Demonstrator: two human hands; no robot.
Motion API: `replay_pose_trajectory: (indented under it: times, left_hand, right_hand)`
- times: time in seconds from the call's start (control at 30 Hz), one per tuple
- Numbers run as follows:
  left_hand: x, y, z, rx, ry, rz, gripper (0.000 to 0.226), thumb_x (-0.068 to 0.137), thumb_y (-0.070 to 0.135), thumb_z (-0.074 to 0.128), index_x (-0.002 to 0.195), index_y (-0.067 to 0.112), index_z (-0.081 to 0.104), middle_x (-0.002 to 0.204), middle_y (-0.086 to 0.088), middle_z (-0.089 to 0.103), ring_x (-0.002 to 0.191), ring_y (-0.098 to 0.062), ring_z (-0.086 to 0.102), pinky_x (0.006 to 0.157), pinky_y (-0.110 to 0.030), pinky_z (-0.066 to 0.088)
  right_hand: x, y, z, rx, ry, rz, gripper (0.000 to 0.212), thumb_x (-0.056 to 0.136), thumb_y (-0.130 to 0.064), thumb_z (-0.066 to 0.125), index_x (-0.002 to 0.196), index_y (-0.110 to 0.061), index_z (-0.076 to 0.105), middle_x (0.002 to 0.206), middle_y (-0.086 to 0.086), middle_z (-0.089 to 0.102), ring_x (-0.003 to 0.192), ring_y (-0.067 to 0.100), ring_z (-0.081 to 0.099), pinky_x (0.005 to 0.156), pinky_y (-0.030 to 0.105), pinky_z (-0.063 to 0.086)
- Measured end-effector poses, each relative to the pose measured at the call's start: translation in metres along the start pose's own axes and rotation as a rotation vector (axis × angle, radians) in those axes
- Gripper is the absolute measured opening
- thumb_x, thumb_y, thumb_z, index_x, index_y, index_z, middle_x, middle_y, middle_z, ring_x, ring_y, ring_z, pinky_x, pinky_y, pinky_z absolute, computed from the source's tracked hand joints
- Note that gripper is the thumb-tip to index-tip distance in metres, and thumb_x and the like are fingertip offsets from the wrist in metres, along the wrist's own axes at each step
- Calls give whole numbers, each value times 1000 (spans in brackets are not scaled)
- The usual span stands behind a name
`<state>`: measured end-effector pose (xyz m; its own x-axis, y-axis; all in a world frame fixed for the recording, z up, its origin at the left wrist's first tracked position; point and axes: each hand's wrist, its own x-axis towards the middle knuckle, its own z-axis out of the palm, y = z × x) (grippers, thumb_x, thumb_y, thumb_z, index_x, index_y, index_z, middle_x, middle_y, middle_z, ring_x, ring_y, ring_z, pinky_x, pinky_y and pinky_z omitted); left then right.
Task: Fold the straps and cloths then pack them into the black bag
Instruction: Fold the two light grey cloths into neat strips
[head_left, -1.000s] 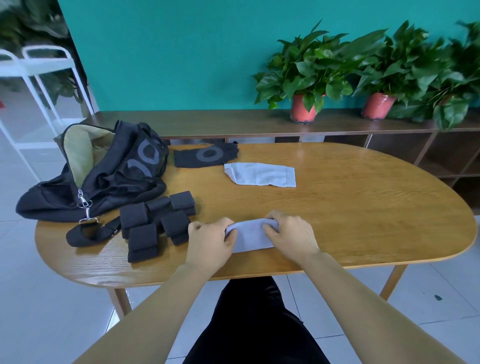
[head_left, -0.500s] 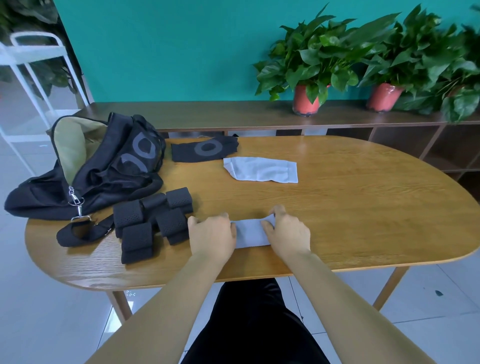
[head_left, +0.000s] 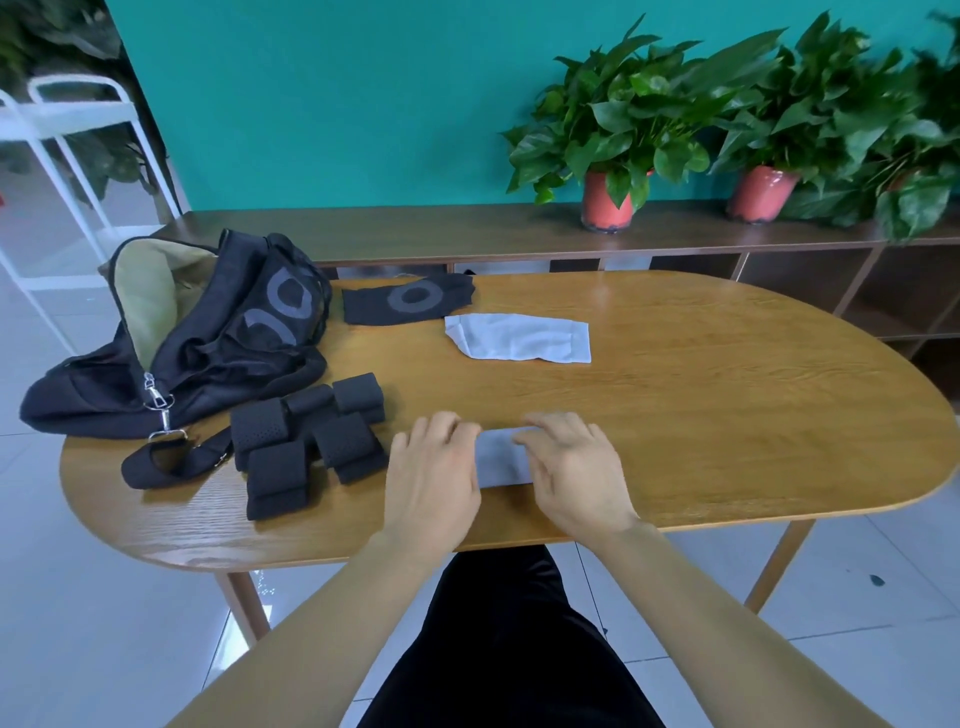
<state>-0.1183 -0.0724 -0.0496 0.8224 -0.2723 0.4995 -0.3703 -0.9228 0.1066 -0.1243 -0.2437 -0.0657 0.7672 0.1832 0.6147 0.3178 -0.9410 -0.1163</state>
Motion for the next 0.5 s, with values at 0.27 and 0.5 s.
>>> replay_pose_trajectory:
  times: [0.27, 0.5]
  left_hand:
    - [-7, 11, 8, 29, -257, 31, 50, 88, 4, 43, 135, 19, 45, 139, 6, 49, 124, -18, 46, 92, -27, 31]
    - [36, 37, 27, -60, -321, 212, 58, 87, -2, 43, 142, 18, 39, 146, 5, 42, 132, -15, 40, 107, -25, 23]
  right_hand:
    - [-10, 10, 0, -40, -233, -67, 39, 75, -15, 43, 103, -19, 70, 105, -3, 71, 92, 18, 68, 80, 30, 51]
    - [-6, 47, -4, -143, -206, 94, 33, 67, -11, 52, 93, -17, 70, 92, -1, 72, 83, 22, 68, 65, 32, 49]
